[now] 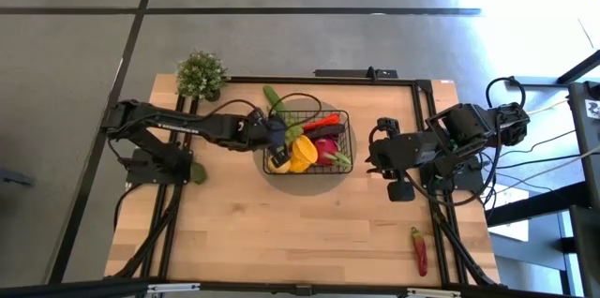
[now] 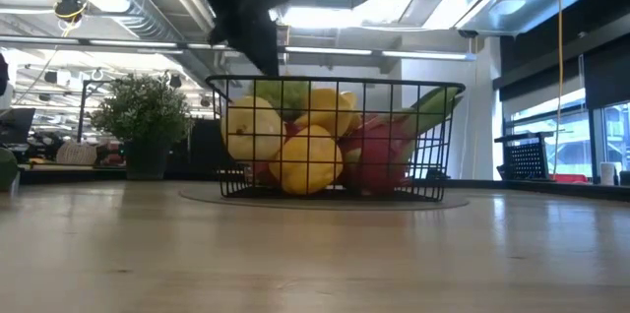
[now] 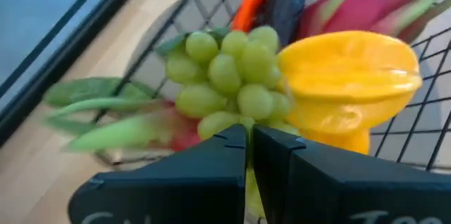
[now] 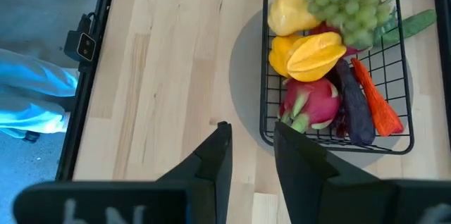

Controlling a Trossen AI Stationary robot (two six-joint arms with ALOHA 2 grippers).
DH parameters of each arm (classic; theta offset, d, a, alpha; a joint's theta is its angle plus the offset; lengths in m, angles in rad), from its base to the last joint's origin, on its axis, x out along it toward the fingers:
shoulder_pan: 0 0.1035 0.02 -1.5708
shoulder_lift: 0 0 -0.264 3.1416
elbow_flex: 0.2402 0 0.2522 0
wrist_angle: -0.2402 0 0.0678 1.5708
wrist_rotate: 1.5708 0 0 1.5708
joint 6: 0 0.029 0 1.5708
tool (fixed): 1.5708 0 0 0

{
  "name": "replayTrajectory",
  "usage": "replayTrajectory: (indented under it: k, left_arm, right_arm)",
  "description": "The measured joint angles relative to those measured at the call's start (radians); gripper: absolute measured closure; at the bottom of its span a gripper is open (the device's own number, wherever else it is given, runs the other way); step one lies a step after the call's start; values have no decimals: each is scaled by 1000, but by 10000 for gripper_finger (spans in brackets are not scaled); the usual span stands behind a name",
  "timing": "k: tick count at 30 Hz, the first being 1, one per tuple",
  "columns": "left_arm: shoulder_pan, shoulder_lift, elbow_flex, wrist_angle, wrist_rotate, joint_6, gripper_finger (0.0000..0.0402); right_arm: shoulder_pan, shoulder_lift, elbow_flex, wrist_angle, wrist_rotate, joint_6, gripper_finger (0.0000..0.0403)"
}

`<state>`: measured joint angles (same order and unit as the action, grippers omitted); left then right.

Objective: Build produce basket
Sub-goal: Put the green grapes into the black wire basket

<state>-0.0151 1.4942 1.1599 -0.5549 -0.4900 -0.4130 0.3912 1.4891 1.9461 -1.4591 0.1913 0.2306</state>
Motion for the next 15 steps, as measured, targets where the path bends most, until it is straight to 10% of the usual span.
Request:
replayTrajectory:
  k: [15]
  left_arm:
    - [0, 18, -2, -3, 40, 2, 352]
  right_arm:
    - [0, 0, 0, 0, 0, -3, 307]
